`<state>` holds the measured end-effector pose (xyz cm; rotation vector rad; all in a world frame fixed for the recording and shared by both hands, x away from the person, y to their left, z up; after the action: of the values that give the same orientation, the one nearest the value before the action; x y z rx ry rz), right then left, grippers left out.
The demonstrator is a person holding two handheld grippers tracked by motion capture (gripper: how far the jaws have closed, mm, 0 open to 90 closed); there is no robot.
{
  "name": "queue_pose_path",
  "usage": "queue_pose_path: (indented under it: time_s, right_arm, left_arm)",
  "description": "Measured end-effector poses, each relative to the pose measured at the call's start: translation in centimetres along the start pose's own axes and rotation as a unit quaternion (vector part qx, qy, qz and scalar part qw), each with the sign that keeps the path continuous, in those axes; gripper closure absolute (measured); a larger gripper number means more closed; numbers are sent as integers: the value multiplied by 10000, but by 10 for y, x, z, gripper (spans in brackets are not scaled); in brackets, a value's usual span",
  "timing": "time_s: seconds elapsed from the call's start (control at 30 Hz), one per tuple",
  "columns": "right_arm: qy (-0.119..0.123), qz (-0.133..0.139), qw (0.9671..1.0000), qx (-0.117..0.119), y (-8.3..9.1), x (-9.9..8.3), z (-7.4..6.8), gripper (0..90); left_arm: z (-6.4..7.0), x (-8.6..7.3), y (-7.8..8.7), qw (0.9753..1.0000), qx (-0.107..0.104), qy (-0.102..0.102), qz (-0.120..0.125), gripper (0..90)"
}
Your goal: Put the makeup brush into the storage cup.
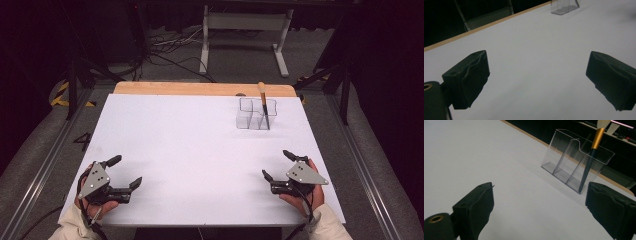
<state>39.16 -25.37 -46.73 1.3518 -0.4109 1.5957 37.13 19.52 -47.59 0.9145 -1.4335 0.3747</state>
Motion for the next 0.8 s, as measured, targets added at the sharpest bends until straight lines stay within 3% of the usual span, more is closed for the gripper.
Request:
queue_pose_path:
  time_s: [0.8]
  right_arm:
    - [-42, 33, 10000, -18, 0, 1, 1, 90]
  left_arm:
    - [-1, -1, -2, 10000, 42, 18, -16, 58]
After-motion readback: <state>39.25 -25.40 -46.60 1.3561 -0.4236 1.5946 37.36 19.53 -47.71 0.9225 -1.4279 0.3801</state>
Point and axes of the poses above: each handheld gripper's, and its own axes: y roughly backward along the jaws, x roughly out of its top, z roughly to its right, the point moved 9 cm from there along -y, roughly forward along the jaws, and after that the axes turned 1 degree about z, right-handed, at the moved point
